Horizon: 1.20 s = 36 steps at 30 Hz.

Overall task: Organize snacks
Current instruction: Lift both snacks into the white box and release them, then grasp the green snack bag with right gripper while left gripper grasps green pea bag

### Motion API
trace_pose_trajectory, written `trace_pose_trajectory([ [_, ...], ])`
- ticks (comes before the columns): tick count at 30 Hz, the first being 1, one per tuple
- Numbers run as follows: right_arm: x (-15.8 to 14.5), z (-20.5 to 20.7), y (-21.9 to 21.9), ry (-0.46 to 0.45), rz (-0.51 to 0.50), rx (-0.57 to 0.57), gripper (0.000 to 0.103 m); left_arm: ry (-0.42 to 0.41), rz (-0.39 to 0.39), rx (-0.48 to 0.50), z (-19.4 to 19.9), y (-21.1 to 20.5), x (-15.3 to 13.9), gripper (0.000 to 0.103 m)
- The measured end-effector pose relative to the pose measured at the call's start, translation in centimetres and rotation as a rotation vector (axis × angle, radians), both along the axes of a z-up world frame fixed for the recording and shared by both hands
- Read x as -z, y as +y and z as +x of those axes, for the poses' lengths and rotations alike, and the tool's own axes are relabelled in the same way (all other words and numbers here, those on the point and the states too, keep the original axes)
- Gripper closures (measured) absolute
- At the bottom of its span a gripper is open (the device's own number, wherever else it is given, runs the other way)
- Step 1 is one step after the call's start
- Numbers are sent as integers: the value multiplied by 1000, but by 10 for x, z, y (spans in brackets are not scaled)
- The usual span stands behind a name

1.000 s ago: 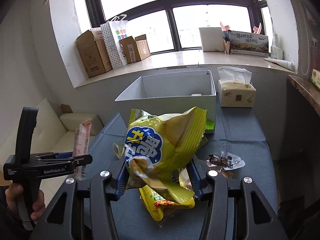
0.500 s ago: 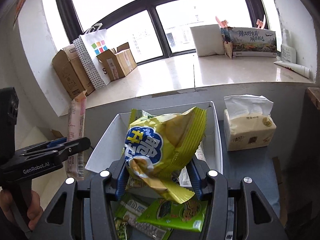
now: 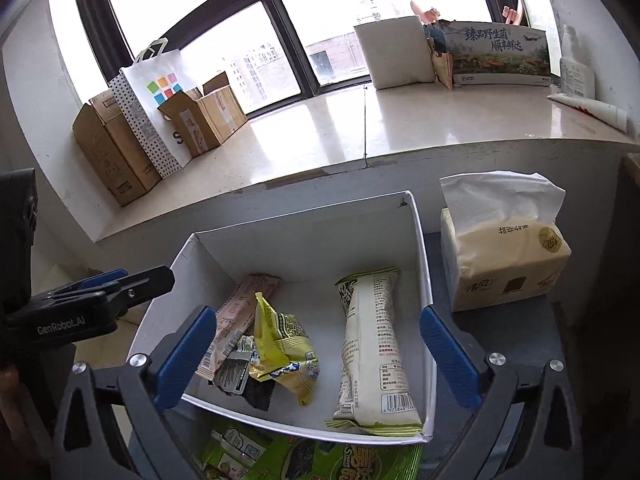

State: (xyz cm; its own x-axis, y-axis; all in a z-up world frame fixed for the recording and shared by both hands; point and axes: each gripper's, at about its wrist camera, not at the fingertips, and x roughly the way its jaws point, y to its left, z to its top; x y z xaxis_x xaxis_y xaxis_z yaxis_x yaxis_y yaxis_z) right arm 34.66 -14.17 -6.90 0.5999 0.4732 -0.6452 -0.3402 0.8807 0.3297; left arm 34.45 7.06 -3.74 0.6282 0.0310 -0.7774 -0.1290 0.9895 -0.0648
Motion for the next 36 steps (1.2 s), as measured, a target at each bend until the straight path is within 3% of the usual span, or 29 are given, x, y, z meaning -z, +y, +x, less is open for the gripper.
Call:
trace_pose_trajectory([
  [4, -7, -12, -9, -38, 7, 20, 0, -34, 10, -3, -16, -2, -4, 0],
  [7, -19, -30, -19, -77, 31, 47, 0, -141, 14, -35, -39, 4, -12, 0],
  [12, -45, -97, -48, -292, 131, 92, 0, -246, -30, 1, -106, 2, -28, 0],
  [16, -37, -137, -48, -195, 77, 33, 0, -194, -31, 73, -160, -12, -23, 0],
  [19, -17, -169, -54, -159, 71, 58, 0, -164, -22, 81, -200, -21, -6, 0],
  [26, 28, -235, -51, -62, 35, 64, 0, -29, -144, 6, -280, -34, 49, 0],
  [29, 39, -244, -45, -16, 35, 24, 0, -5, -129, 14, -296, -42, 57, 0],
  [36, 44, -237, -38, -3, 9, 28, 0, -14, -143, -6, -297, -37, 53, 0],
])
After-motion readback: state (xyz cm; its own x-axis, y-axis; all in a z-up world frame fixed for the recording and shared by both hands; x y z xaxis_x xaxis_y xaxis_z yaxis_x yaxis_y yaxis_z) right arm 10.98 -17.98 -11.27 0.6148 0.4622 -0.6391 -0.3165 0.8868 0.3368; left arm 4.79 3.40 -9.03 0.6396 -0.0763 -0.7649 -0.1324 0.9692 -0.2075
